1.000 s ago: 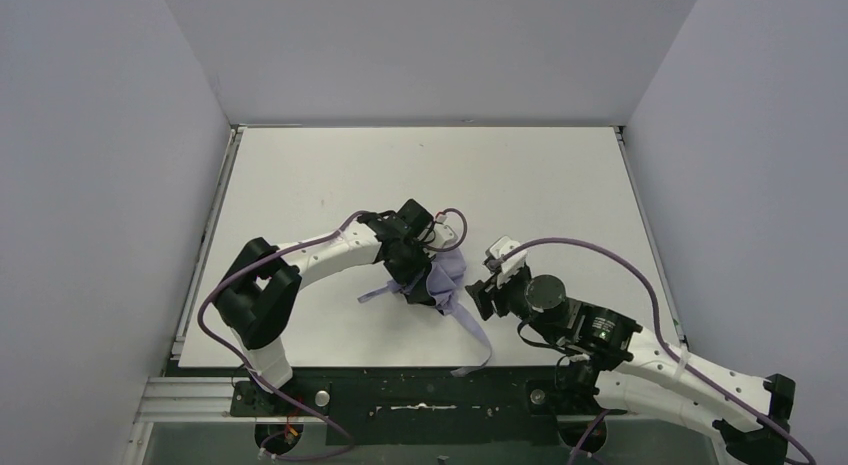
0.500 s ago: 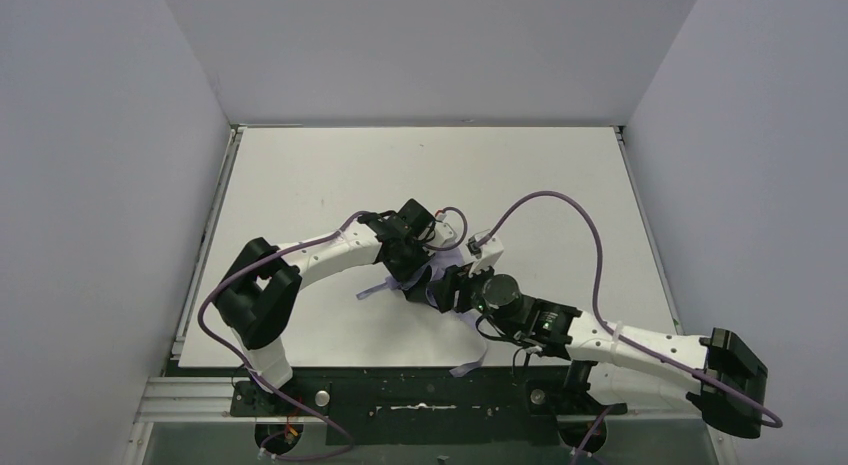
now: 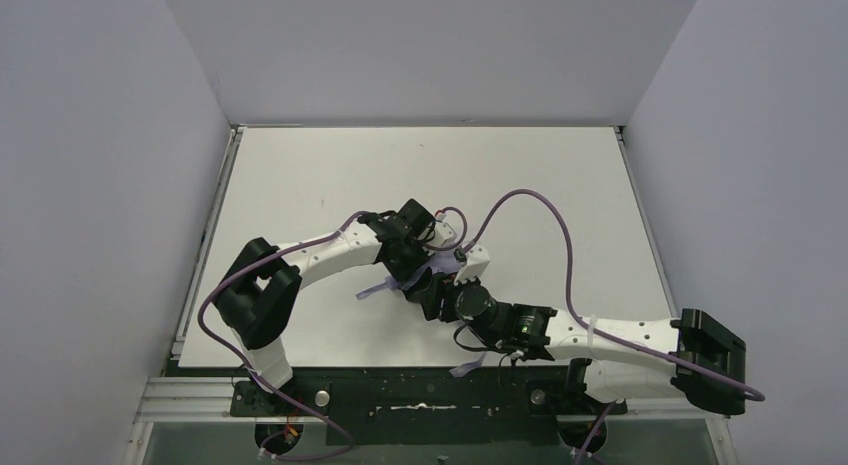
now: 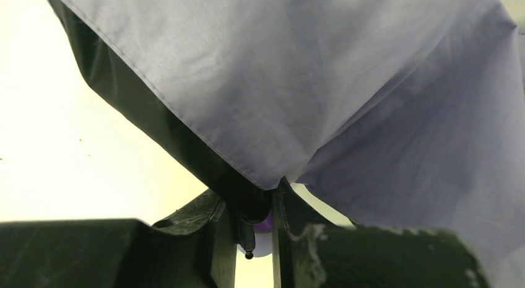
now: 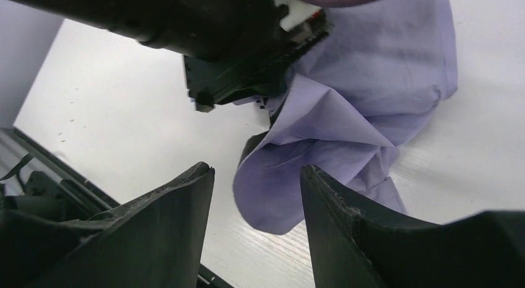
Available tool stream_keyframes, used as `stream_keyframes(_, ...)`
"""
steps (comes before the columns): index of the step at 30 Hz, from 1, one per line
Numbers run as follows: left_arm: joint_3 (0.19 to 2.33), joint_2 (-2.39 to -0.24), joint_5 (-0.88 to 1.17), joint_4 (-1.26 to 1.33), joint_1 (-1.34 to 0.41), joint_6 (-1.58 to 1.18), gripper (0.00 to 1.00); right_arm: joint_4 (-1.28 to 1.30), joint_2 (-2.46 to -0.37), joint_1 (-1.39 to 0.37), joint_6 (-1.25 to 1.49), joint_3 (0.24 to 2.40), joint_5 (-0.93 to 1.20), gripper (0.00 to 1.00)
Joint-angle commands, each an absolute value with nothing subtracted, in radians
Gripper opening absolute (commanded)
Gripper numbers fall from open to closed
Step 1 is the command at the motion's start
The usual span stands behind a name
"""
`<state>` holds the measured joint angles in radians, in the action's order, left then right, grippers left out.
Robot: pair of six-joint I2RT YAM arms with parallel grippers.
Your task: Put away the umbrella
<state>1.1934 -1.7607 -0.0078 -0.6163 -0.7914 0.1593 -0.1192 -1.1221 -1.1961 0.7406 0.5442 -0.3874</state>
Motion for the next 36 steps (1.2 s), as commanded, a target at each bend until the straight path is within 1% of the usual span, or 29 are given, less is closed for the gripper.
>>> stream_keyframes(1, 1.204, -1.753, -0.044, -0.618, -0.792, 0.150, 0.00, -0.123, -1.171, -1.204, 0.809, 0.597, -0.530, 0.53)
stream_keyframes(7, 1.199, -1.752, -0.045, -0.614, -0.792, 0.150, 0.00, -0.096, -1.248, -1.204, 0.794, 0.651, -0.609, 0.50)
stream_keyframes(9, 1.199, -1.752, -0.046, -0.614, -0.791, 0.150, 0.00, -0.095, -1.271, -1.203, 0.796, 0.661, -0.614, 0.48)
stream_keyframes(12, 1.198, -1.752, -0.049, -0.613, -0.792, 0.150, 0.00, -0.086, -1.292, -1.204, 0.799, 0.673, -0.609, 0.37)
stream_keyframes(15, 1.199, -1.755, -0.054, -0.612, -0.792, 0.151, 0.00, -0.074, -1.292, -1.204, 0.825, 0.669, -0.585, 0.29)
stream_keyframes(19, 1.200, -1.758, -0.054, -0.615, -0.792, 0.152, 0.00, -0.059, -1.277, -1.208, 0.837, 0.647, -0.562, 0.10)
stream_keyframes(21, 1.200, -1.761, -0.056, -0.615, -0.792, 0.153, 0.00, -0.011, -1.260, -1.211, 0.836, 0.636, -0.574, 0.00)
stream_keyframes(28, 1.196, -1.760, -0.065, -0.620, -0.791, 0.161, 0.00, 0.262, -1.193, -1.212, 0.824, 0.622, -0.683, 0.00)
stream_keyframes(36, 1.186, -1.771, -0.080, -0.623, -0.793, 0.172, 0.00, 0.555, -1.219, -1.210, 0.808, 0.694, -0.887, 0.00)
